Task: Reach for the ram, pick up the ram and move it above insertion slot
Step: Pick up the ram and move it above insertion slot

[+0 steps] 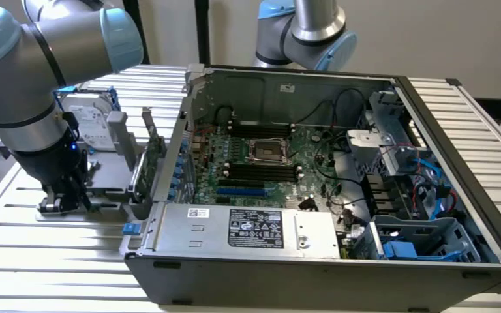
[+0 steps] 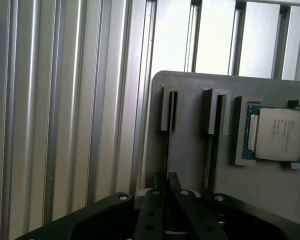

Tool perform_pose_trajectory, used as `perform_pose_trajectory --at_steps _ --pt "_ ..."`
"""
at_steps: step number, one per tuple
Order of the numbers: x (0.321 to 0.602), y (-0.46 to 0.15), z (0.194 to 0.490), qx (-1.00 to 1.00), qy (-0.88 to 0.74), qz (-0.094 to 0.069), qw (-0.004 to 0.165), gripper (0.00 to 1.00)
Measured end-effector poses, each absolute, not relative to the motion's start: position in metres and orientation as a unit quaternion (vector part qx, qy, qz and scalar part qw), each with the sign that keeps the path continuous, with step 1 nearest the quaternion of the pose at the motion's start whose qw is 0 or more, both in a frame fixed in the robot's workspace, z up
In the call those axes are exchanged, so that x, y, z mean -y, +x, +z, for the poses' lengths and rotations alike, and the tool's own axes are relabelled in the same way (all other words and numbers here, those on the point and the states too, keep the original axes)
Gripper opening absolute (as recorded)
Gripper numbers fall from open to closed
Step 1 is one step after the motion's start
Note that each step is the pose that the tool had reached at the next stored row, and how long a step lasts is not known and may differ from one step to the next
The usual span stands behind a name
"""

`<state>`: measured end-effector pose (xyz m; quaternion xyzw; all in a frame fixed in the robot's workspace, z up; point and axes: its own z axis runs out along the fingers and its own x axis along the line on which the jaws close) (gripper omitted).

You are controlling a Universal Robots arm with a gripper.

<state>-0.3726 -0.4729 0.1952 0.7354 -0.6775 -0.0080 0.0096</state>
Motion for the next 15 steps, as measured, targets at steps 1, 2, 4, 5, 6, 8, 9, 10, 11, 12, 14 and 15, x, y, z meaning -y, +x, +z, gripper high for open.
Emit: perform_pose_trajectory --at_steps 1,2,4,5,6,8,9,10,11,12,14,15 --pt "0.4729 -0.3726 0.1952 0.678 0.735 -0.008 0.01 0.14" --pt "0.4729 -0.3726 0.1952 0.678 0.735 -0.008 0.01 0.14" --pt "0.4729 -0.3726 0.1952 0.678 0.735 -0.008 0.01 0.14" --pt "0.4729 -0.3726 0.1952 0.678 0.735 -0.008 0.01 0.14" --pt "0.4729 -0.3725 0.1953 0.678 0.735 -0.008 0.01 0.14" --pt "0.4729 -0.3722 0.1958 0.678 0.735 -0.008 0.01 0.14" --pt "0.4729 -0.3721 0.1963 0.678 0.735 -0.009 0.01 0.14" --pt "0.4729 -0.372 0.197 0.678 0.735 -0.009 0.01 0.14" --pt "0.4729 -0.3719 0.1981 0.678 0.735 -0.009 0.01 0.14" --pt "0.4729 -0.3718 0.1994 0.677 0.735 -0.009 0.011 0.14" --pt "0.4729 -0.3716 0.2023 0.677 0.735 -0.009 0.011 0.14" --pt "0.4729 -0.3716 0.2041 0.677 0.735 -0.01 0.011 0.14"
